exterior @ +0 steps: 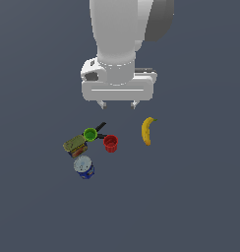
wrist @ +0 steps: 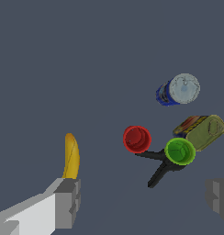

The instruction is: Pick up a designated object from a clutter of objects.

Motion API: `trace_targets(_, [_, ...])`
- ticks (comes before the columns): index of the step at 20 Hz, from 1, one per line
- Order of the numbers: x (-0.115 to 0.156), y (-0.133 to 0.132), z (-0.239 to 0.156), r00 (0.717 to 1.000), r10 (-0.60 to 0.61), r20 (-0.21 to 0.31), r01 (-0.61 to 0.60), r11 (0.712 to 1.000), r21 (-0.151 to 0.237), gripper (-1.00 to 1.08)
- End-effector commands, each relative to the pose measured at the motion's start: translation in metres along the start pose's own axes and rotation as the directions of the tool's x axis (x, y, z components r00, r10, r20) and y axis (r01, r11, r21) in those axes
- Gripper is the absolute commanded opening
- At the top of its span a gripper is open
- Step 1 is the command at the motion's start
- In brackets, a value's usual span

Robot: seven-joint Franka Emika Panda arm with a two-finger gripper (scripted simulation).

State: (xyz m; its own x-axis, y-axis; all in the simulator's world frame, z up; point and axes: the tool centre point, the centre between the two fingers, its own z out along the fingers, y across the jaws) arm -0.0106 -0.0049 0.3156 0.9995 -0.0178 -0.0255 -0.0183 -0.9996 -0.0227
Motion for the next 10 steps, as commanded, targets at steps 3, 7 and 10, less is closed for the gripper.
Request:
trace_targets(3, [0.0,0.003,0.001,1.0,0.006,0.002,-0.006,1.0,-0.001,1.0])
trace_targets(7, [-0.001,0.021,0.007,0.999,0.044,0.017,-0.043,0.999,-0.011,1.0])
trace_targets(10, [-0.002,0.029,0.008,0.998,0.058,0.025,-0.058,0.998,-0.018,1.0])
